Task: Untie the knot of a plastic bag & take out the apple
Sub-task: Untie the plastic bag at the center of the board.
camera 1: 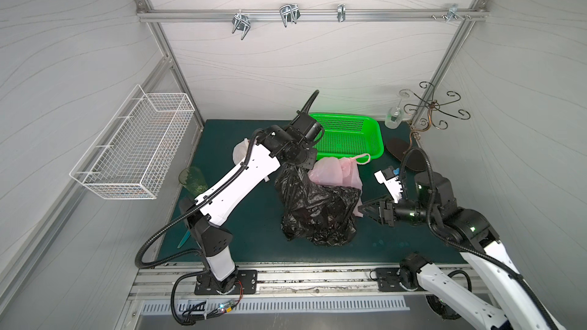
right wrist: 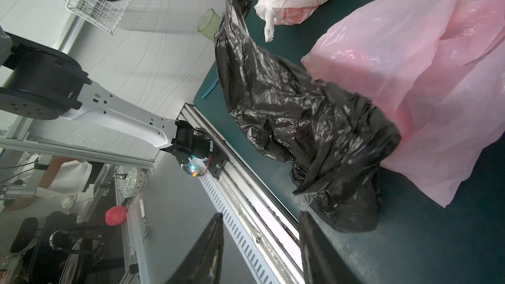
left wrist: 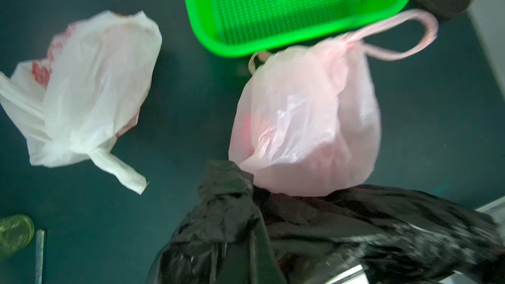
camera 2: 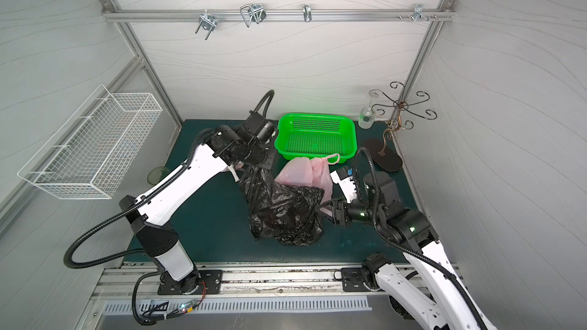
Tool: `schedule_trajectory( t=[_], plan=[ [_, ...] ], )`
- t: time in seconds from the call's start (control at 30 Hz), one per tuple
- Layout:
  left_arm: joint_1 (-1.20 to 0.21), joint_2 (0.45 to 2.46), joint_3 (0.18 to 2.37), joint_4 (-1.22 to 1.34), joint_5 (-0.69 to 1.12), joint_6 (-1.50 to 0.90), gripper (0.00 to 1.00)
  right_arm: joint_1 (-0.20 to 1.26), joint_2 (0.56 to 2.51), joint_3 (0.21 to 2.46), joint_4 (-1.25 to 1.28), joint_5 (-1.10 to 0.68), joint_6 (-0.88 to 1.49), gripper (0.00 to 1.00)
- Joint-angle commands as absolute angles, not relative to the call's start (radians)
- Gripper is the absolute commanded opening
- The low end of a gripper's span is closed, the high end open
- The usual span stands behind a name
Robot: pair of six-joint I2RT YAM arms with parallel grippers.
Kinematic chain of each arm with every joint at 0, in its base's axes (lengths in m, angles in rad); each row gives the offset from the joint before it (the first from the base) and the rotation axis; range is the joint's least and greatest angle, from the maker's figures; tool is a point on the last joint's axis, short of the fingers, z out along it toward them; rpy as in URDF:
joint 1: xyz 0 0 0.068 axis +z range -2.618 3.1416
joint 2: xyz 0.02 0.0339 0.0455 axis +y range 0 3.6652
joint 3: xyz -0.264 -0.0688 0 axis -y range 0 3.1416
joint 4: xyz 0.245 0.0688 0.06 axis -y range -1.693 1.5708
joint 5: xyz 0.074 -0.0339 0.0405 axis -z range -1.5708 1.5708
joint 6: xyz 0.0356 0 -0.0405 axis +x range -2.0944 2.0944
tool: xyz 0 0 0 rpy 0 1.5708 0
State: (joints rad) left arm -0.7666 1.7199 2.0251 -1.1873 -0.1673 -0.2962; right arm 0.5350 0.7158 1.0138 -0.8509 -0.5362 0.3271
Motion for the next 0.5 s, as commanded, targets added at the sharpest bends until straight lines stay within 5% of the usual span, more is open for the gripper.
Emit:
schedule_trajectory(
  t=[0.0,0.27,0.47],
  plan=[
    [-0.768,1.707,2.136,-1.169,-0.078,-0.109,0.00,0.530,0.750,1.100,-0.853,-0.556,0.301,0.46],
    [-0.690,1.714,2.231,-1.149,-0.007,0.068,0.00,0.529,0.846,1.179,-0.857,-0.563,0.309,0.45],
    [-0.679,1.659,2.214,-1.132,0.222,0.106,0.00,0.530,0.863,1.179,-0.852,-0.574,0.313,0.45]
  ],
)
